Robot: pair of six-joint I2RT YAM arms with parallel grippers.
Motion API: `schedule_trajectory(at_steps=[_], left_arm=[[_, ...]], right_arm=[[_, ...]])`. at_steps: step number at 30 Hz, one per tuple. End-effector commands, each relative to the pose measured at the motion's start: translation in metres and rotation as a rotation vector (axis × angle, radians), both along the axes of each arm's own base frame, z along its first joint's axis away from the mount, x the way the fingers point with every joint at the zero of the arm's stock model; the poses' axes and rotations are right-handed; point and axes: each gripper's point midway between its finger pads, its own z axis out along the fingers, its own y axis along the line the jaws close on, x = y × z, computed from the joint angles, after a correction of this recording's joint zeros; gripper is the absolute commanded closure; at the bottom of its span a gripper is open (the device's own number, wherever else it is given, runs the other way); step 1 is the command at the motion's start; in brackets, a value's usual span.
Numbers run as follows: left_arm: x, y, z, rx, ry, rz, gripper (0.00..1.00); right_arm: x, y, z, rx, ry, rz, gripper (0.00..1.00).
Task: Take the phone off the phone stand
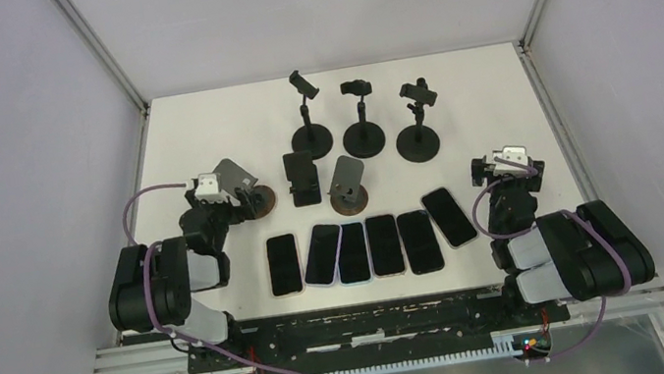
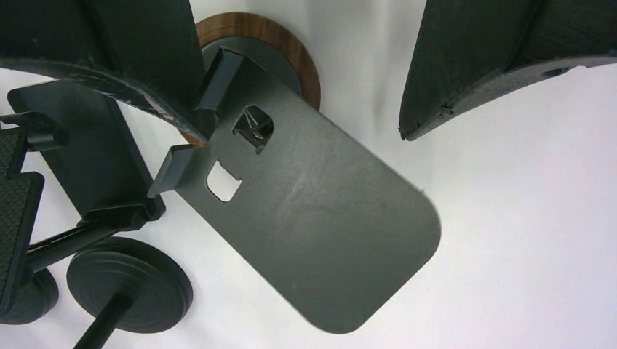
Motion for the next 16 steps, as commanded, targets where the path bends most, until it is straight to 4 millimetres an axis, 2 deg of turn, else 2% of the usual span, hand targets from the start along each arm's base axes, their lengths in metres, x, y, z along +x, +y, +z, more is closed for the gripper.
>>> schedule_trajectory(at_steps=[1, 16], left_arm=[[0.0102, 0.0061, 0.019, 0.037, -0.076, 0.022, 0.0], [0.0111, 0.0054, 0.0175, 0.036, -0.069, 0.019, 0.0]], right_arm=[[-0.0273, 0.0032, -0.0287, 0.003, 0.075, 0.042, 0.02], [-0.0271, 0.003, -0.0282, 0.003, 0.073, 0.041, 0.02]])
